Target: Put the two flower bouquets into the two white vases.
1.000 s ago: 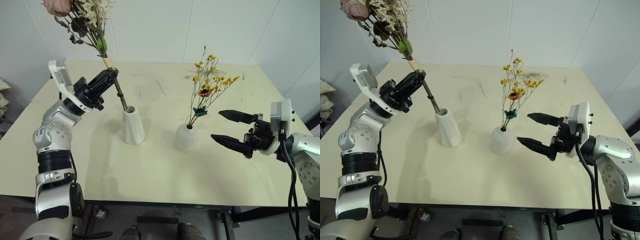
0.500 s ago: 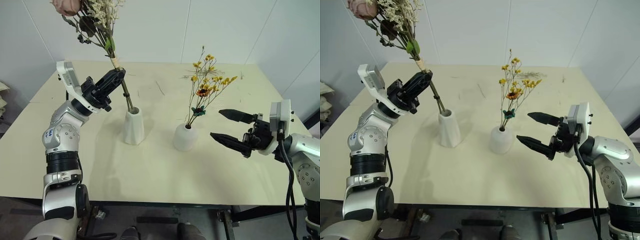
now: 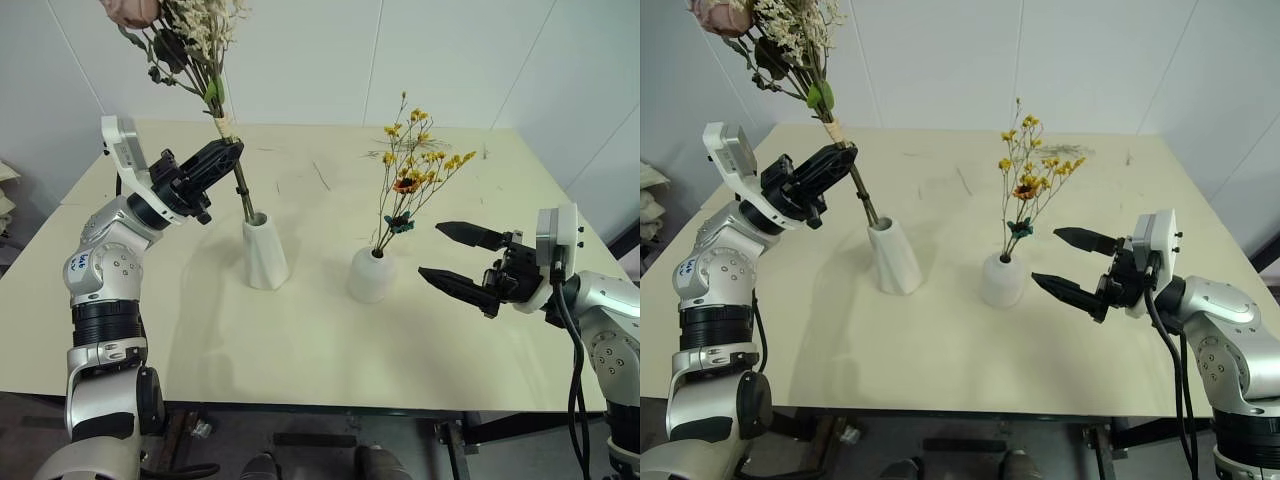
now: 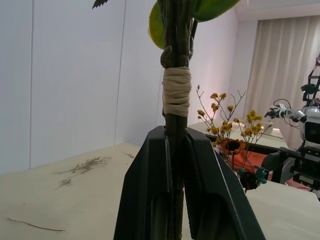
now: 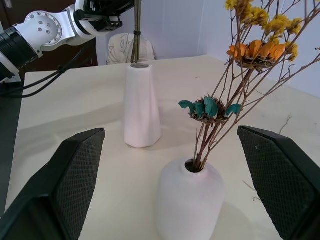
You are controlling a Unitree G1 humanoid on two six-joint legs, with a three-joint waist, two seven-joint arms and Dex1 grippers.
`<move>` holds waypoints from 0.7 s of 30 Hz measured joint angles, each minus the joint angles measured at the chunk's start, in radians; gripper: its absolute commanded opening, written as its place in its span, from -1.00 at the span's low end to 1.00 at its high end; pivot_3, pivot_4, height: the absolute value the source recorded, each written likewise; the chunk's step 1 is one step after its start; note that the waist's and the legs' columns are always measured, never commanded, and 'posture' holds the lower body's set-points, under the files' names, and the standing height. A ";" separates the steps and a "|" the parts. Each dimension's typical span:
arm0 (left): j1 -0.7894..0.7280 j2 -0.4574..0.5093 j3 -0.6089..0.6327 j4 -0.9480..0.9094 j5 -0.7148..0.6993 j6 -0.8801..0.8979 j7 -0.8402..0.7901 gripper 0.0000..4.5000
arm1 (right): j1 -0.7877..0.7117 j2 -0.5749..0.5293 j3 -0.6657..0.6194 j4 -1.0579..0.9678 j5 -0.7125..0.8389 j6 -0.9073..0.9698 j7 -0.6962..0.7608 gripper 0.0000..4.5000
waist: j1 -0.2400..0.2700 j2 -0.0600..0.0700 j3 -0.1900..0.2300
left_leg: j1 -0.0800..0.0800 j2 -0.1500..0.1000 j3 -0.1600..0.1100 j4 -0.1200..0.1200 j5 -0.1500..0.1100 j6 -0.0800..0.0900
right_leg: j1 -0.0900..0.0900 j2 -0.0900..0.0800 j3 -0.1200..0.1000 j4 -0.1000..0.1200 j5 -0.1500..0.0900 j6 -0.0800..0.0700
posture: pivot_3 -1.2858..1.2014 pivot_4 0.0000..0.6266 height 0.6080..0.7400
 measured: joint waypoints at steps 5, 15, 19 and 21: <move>-0.001 0.000 0.000 -0.003 -0.003 0.009 0.000 -0.97 | 0.000 0.000 0.000 0.000 0.000 0.000 0.000 1.00 | 0.000 0.000 0.000 | 0.000 0.000 0.000 0.000 0.000 0.000 | 0.000 0.000 0.000 0.000 0.000 0.000 | 0.03 -0.52 1.00; -0.029 0.000 -0.001 0.000 -0.003 0.022 -0.002 -0.97 | 0.007 0.000 0.000 0.000 0.000 -0.001 -0.003 1.00 | -0.002 0.000 0.000 | 0.000 0.000 0.000 -0.001 0.000 0.000 | 0.000 0.000 0.000 -0.001 0.000 0.000 | 0.03 -0.52 1.00; -0.033 0.001 -0.002 0.012 -0.001 0.020 -0.014 -0.97 | 0.008 0.000 0.000 0.000 0.000 -0.001 -0.003 1.00 | -0.001 0.000 0.000 | 0.000 0.000 0.000 -0.001 0.000 0.000 | 0.000 0.000 0.000 -0.001 0.000 0.000 | 0.03 -0.52 1.00; -0.035 0.001 -0.002 0.027 0.000 0.017 -0.017 -0.97 | 0.008 0.000 0.000 0.000 0.000 -0.002 -0.003 1.00 | -0.001 0.000 0.000 | 0.000 0.000 0.000 -0.001 0.000 0.000 | 0.000 0.000 0.000 -0.001 0.000 0.000 | 0.03 -0.52 1.00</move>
